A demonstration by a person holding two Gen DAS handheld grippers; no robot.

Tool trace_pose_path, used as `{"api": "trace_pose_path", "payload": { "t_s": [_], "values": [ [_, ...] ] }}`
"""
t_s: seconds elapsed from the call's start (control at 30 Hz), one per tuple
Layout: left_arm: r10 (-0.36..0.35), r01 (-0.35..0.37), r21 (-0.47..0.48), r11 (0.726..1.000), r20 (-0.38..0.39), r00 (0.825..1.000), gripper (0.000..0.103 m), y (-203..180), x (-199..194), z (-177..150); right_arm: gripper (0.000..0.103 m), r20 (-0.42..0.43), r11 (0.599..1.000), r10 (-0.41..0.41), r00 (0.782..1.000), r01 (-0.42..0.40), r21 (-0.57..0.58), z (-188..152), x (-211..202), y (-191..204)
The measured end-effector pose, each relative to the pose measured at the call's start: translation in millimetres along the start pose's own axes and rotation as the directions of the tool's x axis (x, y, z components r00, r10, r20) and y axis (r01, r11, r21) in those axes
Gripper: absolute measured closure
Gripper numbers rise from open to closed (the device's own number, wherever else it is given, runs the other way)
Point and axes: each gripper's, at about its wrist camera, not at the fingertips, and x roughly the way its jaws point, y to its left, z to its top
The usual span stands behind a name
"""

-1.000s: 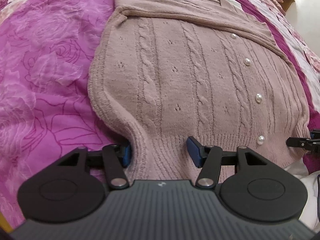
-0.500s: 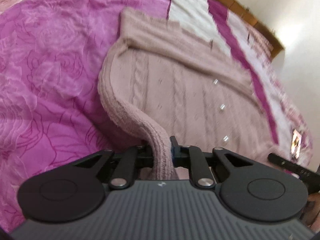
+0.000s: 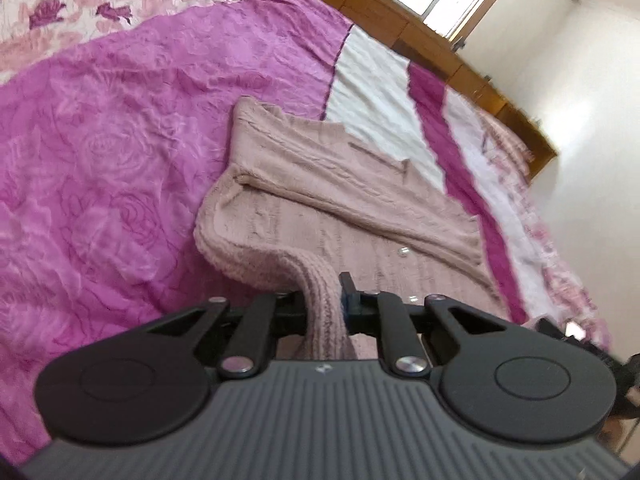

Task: Fold small clothes
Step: 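Lift the hem with both grippers and fold it toward the collar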

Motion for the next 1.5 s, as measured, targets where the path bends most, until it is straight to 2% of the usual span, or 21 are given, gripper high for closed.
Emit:
{"api": "trace_pose_path", "payload": {
  "t_s": [0.07, 0.37, 0.8, 1.17, 1.5],
  "values": [
    [0.043, -0.042, 0.022, 0.999, -0.010, 0.999, 0.089, -5, 5, 0, 0.083, 0.014, 1.000, -0.007, 1.000, 0.007, -0.008, 2, 1, 1],
    [0.074, -0.073, 0.053, 0.996, -0.013, 0.997, 0.089, -10, 10, 1, 0.083, 0.025, 0.999, -0.030, 0.999, 0.031, -0.019, 4, 8, 2],
    [0.056, -0.056, 0.030, 0.998, 0.017, 0.998, 0.089, -14, 9, 16, 0.083, 0.093, 0.997, -0.042, 0.995, 0.047, -0.056, 18, 6, 15],
    [0.041, -0.040, -0.012, 0.999, 0.109, 0.993, 0.089, -23, 17, 56, 0.083, 0.185, 0.998, -0.027, 0.982, 0.036, -0.047, 57, 32, 28],
    [0.069, -0.063, -0.038, 0.997, 0.172, 0.983, 0.089, -23, 42, 100, 0.083, 0.234, 0.998, -0.052, 0.971, 0.058, -0.021, 89, 64, 22]
  ]
}}
